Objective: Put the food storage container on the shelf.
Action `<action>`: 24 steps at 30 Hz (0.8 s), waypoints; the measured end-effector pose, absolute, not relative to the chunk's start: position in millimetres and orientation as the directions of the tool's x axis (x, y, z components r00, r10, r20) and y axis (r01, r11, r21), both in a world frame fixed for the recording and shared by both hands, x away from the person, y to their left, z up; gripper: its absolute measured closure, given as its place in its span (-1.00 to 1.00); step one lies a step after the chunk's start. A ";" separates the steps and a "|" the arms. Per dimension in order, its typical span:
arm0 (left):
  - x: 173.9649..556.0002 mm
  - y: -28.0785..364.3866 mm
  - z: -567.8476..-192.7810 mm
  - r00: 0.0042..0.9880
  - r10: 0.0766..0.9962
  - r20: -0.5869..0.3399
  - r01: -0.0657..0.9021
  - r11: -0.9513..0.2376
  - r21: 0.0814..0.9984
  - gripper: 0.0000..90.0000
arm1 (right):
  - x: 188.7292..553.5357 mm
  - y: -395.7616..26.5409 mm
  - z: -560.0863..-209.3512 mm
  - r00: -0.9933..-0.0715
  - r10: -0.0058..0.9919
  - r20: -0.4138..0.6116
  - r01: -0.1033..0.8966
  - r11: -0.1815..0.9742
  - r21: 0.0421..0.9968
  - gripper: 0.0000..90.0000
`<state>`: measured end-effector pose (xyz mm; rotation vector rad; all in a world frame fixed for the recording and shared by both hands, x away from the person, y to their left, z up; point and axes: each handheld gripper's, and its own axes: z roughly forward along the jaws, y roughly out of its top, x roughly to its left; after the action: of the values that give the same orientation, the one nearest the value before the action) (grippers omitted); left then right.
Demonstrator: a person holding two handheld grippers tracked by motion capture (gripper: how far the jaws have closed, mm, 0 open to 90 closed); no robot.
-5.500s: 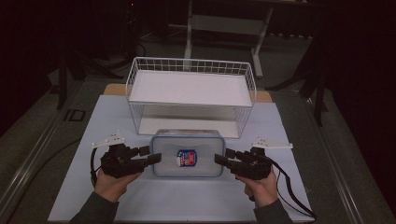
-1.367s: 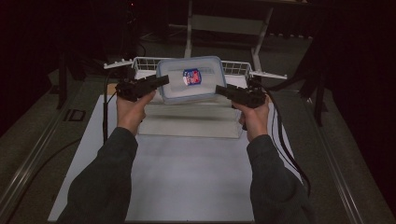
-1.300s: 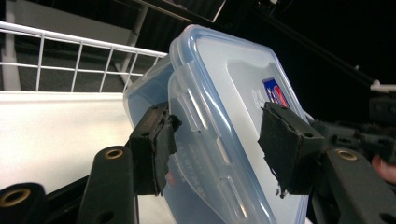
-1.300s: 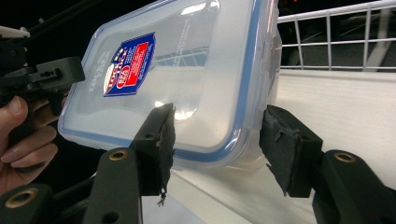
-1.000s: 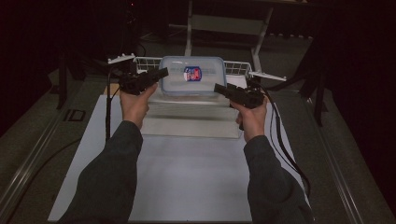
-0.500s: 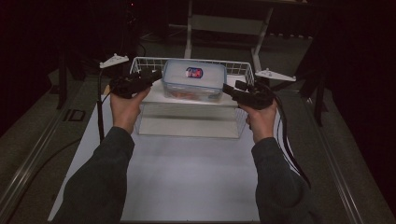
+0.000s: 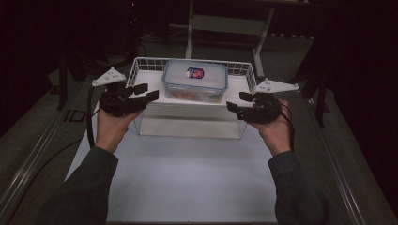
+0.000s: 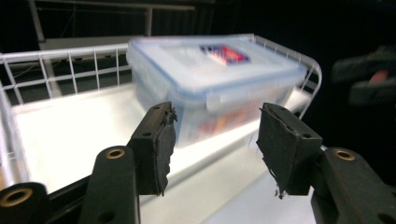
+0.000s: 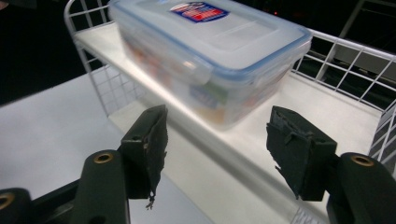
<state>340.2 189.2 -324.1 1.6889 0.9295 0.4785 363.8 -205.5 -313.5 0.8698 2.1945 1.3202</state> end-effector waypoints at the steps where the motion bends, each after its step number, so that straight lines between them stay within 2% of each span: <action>1: 336.0 188.7 -326.1 0.610 0.784 -0.112 0.336 -0.128 0.933 -0.03 | 360.3 -205.9 -313.2 -0.713 0.699 -0.048 0.287 0.355 0.890 -0.17; 6: 314.0 193.9 -338.0 0.620 0.782 -0.063 0.323 -0.181 0.929 -0.13 | 344.4 -209.3 -314.3 -0.729 0.683 -0.045 0.269 0.346 0.899 -0.22; 14: 271.9 211.9 -359.4 0.591 0.806 -0.017 0.273 -0.181 0.945 -0.19 | 302.3 -223.0 -350.8 -0.715 0.693 -0.090 0.258 0.382 0.888 -0.34; 24: 232.6 226.4 -405.9 0.578 0.815 -0.035 0.285 -0.162 0.945 -0.22 | 259.4 -251.1 -398.5 -0.696 0.717 -0.043 0.312 0.356 0.881 -0.35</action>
<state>232.6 226.4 -405.9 1.7217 0.9165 0.6080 259.4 -251.1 -398.5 0.8973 2.2001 1.2912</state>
